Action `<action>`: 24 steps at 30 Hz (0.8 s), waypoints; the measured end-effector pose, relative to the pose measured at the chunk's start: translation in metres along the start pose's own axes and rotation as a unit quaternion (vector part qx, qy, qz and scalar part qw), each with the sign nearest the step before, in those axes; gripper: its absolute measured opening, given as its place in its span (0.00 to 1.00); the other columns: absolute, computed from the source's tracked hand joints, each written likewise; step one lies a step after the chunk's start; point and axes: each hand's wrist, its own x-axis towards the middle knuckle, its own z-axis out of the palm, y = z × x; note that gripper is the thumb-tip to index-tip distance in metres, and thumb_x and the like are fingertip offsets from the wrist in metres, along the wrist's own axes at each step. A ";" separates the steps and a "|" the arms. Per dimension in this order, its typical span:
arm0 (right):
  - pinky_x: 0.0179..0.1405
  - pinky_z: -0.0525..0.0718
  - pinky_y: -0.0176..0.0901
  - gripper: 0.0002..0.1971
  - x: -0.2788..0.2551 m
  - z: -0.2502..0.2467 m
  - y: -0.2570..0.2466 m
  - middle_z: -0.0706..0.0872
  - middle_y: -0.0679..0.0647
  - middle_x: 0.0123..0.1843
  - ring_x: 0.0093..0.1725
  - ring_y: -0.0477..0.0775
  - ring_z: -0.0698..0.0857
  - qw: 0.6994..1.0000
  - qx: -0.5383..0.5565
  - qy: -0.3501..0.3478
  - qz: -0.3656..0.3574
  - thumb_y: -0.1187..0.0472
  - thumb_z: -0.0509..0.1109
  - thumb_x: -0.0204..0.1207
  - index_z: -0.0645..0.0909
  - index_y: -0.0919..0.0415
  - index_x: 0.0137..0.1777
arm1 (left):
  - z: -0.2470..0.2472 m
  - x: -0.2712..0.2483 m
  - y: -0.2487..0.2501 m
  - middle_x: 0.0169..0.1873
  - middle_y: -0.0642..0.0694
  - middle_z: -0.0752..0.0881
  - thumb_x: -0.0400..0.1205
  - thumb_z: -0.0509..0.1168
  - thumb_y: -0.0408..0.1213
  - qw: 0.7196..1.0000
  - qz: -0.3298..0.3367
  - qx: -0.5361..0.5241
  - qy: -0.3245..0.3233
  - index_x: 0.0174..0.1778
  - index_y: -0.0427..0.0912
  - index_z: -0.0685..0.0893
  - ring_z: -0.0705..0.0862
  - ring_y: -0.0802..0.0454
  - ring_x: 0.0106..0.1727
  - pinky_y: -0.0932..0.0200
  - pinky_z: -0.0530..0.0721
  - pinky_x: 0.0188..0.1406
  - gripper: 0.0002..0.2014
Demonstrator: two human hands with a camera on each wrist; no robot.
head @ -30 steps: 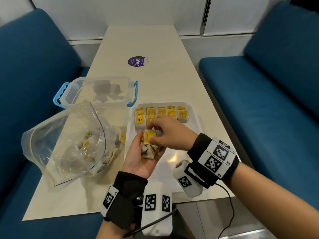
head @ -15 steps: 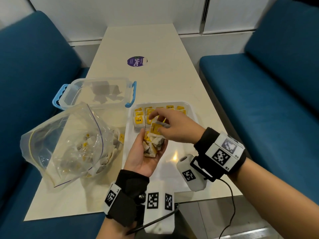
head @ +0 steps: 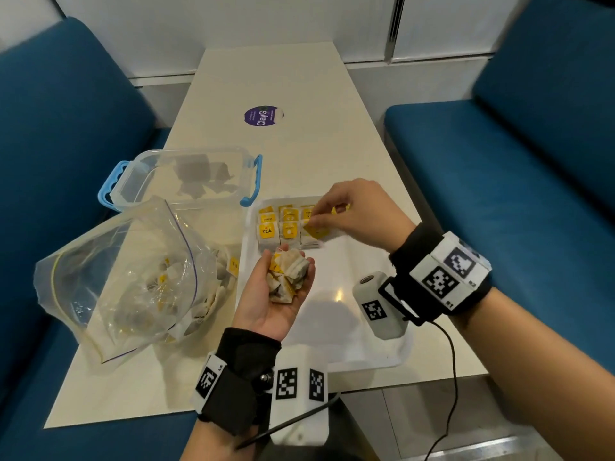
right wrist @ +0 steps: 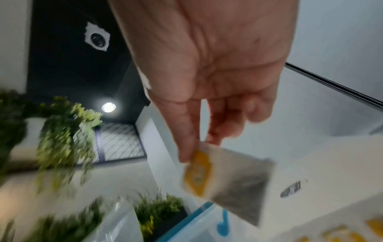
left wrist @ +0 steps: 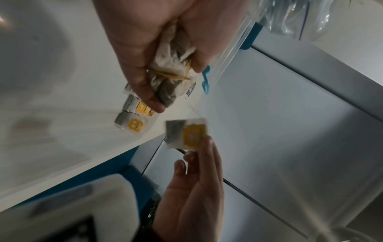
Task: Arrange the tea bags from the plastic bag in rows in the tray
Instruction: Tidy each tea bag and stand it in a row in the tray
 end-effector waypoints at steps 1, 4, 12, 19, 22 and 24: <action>0.36 0.76 0.26 0.08 0.001 -0.002 0.000 0.85 0.50 0.38 0.34 0.40 0.77 0.998 0.065 0.000 0.006 0.62 0.74 0.72 0.88 0.66 0.47 | -0.001 0.000 0.000 0.41 0.39 0.86 0.86 0.57 0.45 1.000 0.000 -0.002 -0.002 0.52 0.38 0.83 0.84 0.43 0.47 0.48 0.87 0.44 0.15; 0.29 0.77 0.28 0.07 0.003 -0.005 0.002 0.85 0.56 0.35 0.29 0.45 0.77 0.986 0.161 0.038 0.020 0.66 0.71 0.74 0.86 0.70 0.47 | -0.004 -0.001 0.001 0.42 0.39 0.84 0.86 0.56 0.45 1.000 0.003 0.001 -0.002 0.50 0.39 0.83 0.83 0.43 0.47 0.49 0.87 0.43 0.15; 0.22 0.74 0.27 0.07 0.010 0.000 0.011 0.81 0.56 0.33 0.19 0.37 0.75 0.990 0.127 0.051 0.031 0.65 0.67 0.78 0.78 0.56 0.38 | -0.012 -0.006 0.001 0.41 0.38 0.84 0.86 0.56 0.44 1.000 0.007 0.004 -0.009 0.49 0.39 0.83 0.83 0.42 0.46 0.50 0.87 0.42 0.15; 0.12 0.71 0.35 0.05 0.008 0.003 0.018 0.78 0.48 0.17 0.12 0.43 0.74 0.976 0.188 0.085 0.066 0.63 0.61 0.82 0.72 0.58 0.44 | -0.014 -0.008 0.002 0.43 0.38 0.84 0.87 0.56 0.45 1.000 0.000 0.004 -0.012 0.49 0.39 0.82 0.84 0.41 0.47 0.51 0.88 0.40 0.15; 0.16 0.81 0.36 0.02 0.010 0.005 0.024 0.84 0.57 0.33 0.22 0.44 0.84 0.967 0.224 0.088 0.087 0.65 0.62 0.82 0.71 0.62 0.49 | -0.014 -0.009 0.003 0.43 0.38 0.84 0.87 0.55 0.45 1.000 0.000 0.005 -0.014 0.49 0.39 0.82 0.84 0.41 0.46 0.51 0.88 0.40 0.15; 0.23 0.86 0.37 0.05 0.010 0.007 0.028 0.84 0.62 0.39 0.27 0.45 0.87 0.951 0.283 0.072 0.097 0.72 0.64 0.79 0.72 0.66 0.52 | -0.015 -0.010 0.003 0.43 0.38 0.84 0.87 0.55 0.44 1.000 0.000 0.006 -0.014 0.50 0.39 0.82 0.84 0.41 0.46 0.51 0.88 0.41 0.15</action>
